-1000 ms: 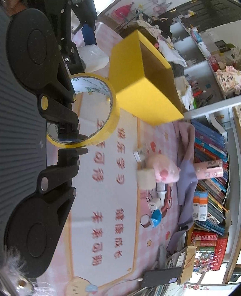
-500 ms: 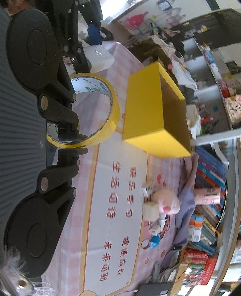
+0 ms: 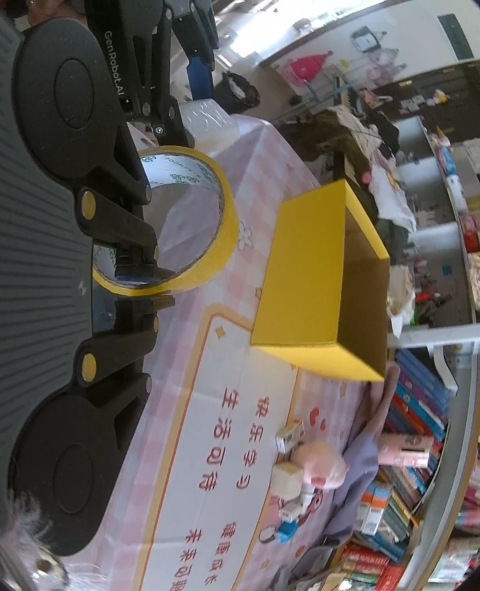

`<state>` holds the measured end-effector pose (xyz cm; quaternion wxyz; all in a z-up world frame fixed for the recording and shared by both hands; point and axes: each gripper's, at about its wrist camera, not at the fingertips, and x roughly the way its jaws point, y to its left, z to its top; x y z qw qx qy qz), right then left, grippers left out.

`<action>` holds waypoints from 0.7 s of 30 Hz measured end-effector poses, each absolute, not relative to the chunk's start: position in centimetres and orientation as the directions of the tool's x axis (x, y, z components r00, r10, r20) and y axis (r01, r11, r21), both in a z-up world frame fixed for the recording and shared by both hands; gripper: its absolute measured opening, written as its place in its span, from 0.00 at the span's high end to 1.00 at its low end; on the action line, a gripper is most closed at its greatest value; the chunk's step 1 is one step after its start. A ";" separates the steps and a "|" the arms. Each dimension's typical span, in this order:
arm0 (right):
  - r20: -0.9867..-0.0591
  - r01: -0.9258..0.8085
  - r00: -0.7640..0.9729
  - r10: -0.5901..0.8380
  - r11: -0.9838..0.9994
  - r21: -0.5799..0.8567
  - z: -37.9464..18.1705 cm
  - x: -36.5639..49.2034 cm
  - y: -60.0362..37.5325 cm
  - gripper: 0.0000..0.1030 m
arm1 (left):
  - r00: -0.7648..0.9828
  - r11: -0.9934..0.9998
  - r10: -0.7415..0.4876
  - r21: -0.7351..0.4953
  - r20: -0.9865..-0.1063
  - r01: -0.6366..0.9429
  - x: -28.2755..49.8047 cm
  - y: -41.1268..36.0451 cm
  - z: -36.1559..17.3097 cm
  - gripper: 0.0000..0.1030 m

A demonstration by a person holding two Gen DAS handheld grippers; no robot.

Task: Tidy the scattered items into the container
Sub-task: 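Carry the charger and tape roll with both grippers over the yellow box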

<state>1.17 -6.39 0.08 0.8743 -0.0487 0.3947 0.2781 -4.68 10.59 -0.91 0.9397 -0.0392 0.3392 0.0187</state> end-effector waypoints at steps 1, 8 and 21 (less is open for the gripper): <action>-0.719 -0.531 0.529 0.451 0.837 0.134 0.0 1.2 -6.1 0.94 | 0.769 0.996 0.012 -0.061 -0.639 -0.066 -4.7 10.8 -0.9 0.38; -0.725 -0.564 0.502 0.471 0.814 0.139 -0.3 1.5 -4.6 0.94 | 0.766 0.994 0.038 -0.055 -0.641 -0.095 -4.9 11.7 -1.0 0.38; -0.723 -0.596 0.480 0.497 0.789 0.147 -0.5 2.6 -3.0 0.94 | 0.758 0.991 0.072 -0.042 -0.648 -0.130 -4.1 13.0 -1.0 0.38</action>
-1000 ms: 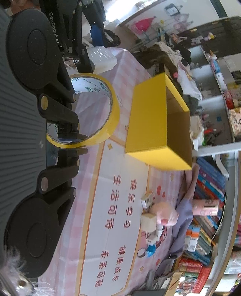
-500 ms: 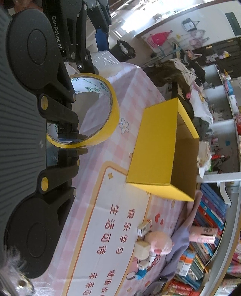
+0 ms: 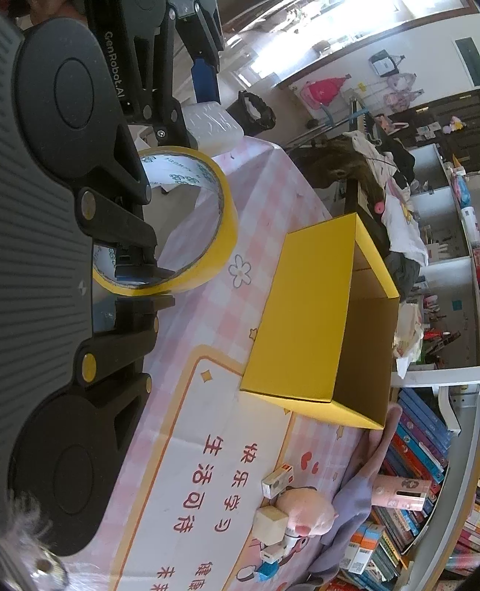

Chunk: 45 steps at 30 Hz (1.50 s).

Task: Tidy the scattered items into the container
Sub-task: 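Carry the charger and tape roll with both grippers over the yellow box, then open the left gripper dropping the charger while the right gripper releases the tape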

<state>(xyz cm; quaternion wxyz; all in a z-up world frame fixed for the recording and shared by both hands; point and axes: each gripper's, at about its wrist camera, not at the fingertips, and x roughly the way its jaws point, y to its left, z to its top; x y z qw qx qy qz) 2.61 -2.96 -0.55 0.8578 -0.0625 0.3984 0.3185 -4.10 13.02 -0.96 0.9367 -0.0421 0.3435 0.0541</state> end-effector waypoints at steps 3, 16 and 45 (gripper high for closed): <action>-0.719 -0.602 0.480 0.503 0.785 0.146 -0.4 3.1 -2.8 0.94 | 0.764 0.991 0.078 -0.035 -0.640 -0.130 -3.7 13.1 -0.7 0.38; -0.664 -0.621 0.530 0.528 0.774 0.119 2.3 8.0 -2.4 0.94 | 0.826 0.997 0.072 0.024 -0.559 -0.071 1.3 13.2 2.5 0.38; -0.733 -0.742 0.523 0.434 0.655 -0.142 0.1 31.8 6.3 0.93 | 0.737 0.945 0.109 0.300 -0.667 0.132 25.7 15.3 1.2 0.38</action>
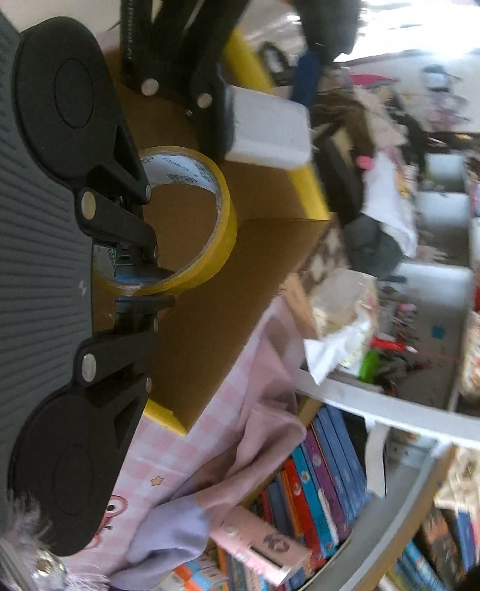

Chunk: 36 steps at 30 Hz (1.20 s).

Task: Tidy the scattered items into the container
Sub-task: 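Open the left gripper dropping the charger while the right gripper releases the tape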

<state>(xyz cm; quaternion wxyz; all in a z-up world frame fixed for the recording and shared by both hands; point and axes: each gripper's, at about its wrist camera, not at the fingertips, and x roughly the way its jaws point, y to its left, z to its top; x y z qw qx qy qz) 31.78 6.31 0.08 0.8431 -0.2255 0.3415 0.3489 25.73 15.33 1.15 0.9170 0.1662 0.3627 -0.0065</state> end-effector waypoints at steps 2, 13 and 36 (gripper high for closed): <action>-0.759 -0.758 0.506 0.410 0.630 -0.166 -0.9 32.9 7.0 0.93 | 0.706 0.941 0.106 0.300 -0.700 0.156 27.3 15.4 0.2 0.38; -0.827 -0.804 0.466 0.315 0.539 -0.249 -3.7 36.1 8.8 0.93 | 0.590 0.913 0.120 0.322 -0.798 0.251 31.9 14.8 -3.0 0.38; -0.699 -0.764 0.531 0.478 0.628 -0.150 3.3 33.4 6.1 0.61 | 0.756 0.917 0.117 0.361 -0.645 0.167 26.6 14.6 2.9 0.20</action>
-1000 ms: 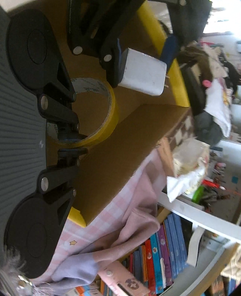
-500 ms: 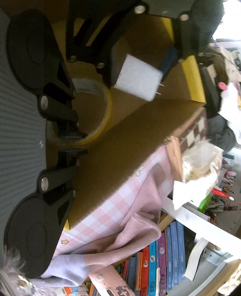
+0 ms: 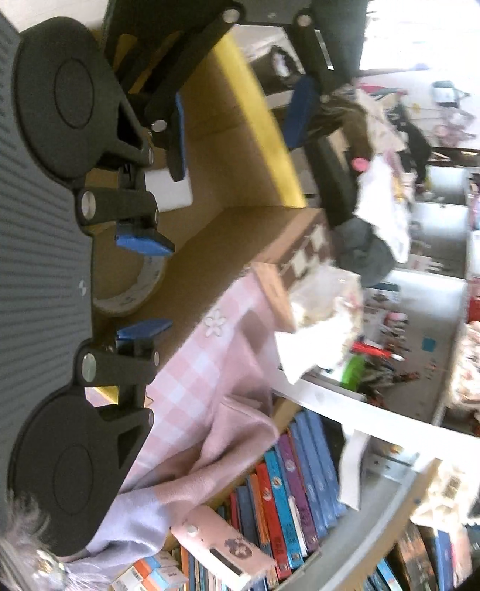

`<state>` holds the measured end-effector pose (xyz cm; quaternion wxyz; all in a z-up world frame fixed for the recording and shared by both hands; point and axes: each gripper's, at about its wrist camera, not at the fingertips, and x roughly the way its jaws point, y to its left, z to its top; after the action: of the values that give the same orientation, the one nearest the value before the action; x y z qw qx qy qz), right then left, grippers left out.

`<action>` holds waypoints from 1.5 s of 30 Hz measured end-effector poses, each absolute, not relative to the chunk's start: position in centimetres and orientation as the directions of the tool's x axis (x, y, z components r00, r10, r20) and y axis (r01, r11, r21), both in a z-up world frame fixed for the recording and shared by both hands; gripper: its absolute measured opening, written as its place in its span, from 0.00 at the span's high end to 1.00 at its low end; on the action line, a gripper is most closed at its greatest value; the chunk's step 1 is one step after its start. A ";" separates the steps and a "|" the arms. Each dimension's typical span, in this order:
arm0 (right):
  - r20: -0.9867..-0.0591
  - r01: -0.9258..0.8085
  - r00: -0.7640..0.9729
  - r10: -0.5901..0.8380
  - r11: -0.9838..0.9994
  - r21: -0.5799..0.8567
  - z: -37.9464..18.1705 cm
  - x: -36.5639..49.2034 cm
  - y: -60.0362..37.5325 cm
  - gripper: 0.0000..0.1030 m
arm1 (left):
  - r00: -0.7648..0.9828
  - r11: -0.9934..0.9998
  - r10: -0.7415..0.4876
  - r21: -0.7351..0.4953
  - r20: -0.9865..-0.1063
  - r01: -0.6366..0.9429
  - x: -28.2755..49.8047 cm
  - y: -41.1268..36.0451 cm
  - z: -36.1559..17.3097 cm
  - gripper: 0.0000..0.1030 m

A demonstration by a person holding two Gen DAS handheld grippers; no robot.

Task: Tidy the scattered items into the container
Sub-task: 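Open the left gripper dropping the charger while the right gripper releases the tape, then withdraw both grippers from the box back toward the remaining items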

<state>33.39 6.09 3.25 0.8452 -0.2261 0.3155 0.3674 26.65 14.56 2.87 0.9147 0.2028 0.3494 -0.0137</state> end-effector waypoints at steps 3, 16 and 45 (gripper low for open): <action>-0.664 -0.758 0.553 0.502 0.635 -0.151 4.9 31.5 5.1 0.60 | 0.792 0.918 0.120 0.370 -0.599 0.140 24.2 14.1 4.4 0.20; -0.535 -0.675 0.660 0.528 0.729 -0.113 10.1 21.4 -2.3 0.55 | 0.870 0.944 0.076 0.317 -0.487 0.095 12.6 12.5 8.8 0.14; -0.583 -0.271 0.780 0.228 0.962 0.014 3.0 4.4 -15.7 0.53 | 0.839 0.995 0.016 0.091 -0.543 0.040 0.2 7.4 2.9 0.09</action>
<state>4.35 -15.73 3.01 0.9426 -0.0354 0.3044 0.1326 0.24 7.38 2.89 0.9577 0.0494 0.2834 -0.0062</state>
